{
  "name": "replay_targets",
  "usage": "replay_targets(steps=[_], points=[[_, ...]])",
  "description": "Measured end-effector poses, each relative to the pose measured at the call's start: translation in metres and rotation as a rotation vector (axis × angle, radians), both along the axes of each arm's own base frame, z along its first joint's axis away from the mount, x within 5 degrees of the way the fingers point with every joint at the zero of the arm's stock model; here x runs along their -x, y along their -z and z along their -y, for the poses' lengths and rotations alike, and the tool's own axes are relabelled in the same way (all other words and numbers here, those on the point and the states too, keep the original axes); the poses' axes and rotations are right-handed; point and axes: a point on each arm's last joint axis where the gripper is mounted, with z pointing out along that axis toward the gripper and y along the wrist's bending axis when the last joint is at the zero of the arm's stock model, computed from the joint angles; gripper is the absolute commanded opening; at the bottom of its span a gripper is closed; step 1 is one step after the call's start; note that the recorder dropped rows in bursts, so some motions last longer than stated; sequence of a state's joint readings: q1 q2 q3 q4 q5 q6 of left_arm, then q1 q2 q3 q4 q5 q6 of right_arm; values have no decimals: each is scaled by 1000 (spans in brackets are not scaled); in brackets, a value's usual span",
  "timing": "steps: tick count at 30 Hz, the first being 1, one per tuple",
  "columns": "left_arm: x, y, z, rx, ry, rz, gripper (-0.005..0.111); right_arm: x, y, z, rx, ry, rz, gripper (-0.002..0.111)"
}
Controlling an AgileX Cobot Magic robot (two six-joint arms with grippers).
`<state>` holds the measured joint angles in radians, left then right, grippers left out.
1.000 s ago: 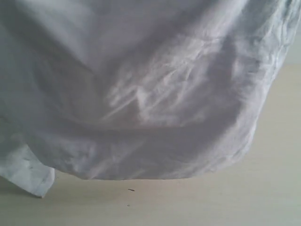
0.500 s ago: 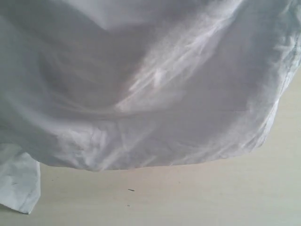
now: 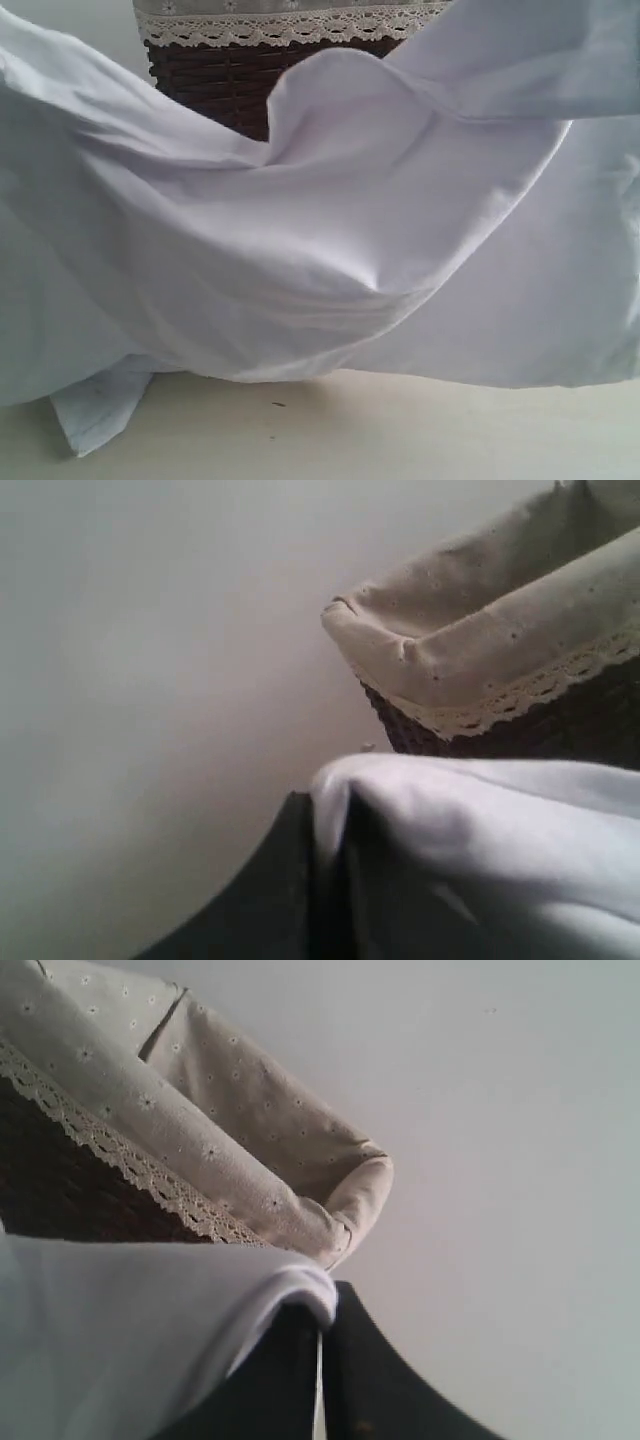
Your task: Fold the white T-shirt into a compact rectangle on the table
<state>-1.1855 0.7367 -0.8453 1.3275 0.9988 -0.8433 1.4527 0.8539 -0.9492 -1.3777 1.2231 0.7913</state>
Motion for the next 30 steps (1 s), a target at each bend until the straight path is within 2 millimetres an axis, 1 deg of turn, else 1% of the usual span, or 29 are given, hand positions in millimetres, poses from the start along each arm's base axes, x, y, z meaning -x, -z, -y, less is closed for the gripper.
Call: replay_targets(steps=[2,5,7,9,13,15,16,17,19,21,24,26,30], points=[[-3,2,1,45,-4,-5,0,-2,-1,-1,-33,15,12,0],[-8,0,-1,146,5,7,0,-8,-3,0,-110,36,21,0],[-12,-3,-4,200,8,20,0,-15,-3,2,-132,68,22,0],[-18,-3,-6,233,-1,15,0,-24,0,7,-134,138,14,0],[-33,1,-13,210,-62,6,0,-40,4,13,-106,227,-2,0],[-41,1,-21,175,-117,15,0,-46,3,19,-92,257,9,0],[-44,-1,-26,165,-147,25,0,-48,-1,22,-99,268,17,0],[-46,-6,-31,151,-176,42,0,-50,-7,25,-110,277,30,0],[-49,-22,-38,134,-205,95,0,-52,-21,30,-134,264,62,0],[-49,-46,-44,129,-212,171,0,-52,-39,31,-157,224,103,0],[-49,-81,-46,124,-201,275,0,-53,-56,27,-163,190,147,0],[-50,-103,-45,99,-197,337,0,-58,-61,23,-124,192,165,0],[-48,-130,-46,66,-199,411,0,-69,-62,10,-50,194,164,0]])
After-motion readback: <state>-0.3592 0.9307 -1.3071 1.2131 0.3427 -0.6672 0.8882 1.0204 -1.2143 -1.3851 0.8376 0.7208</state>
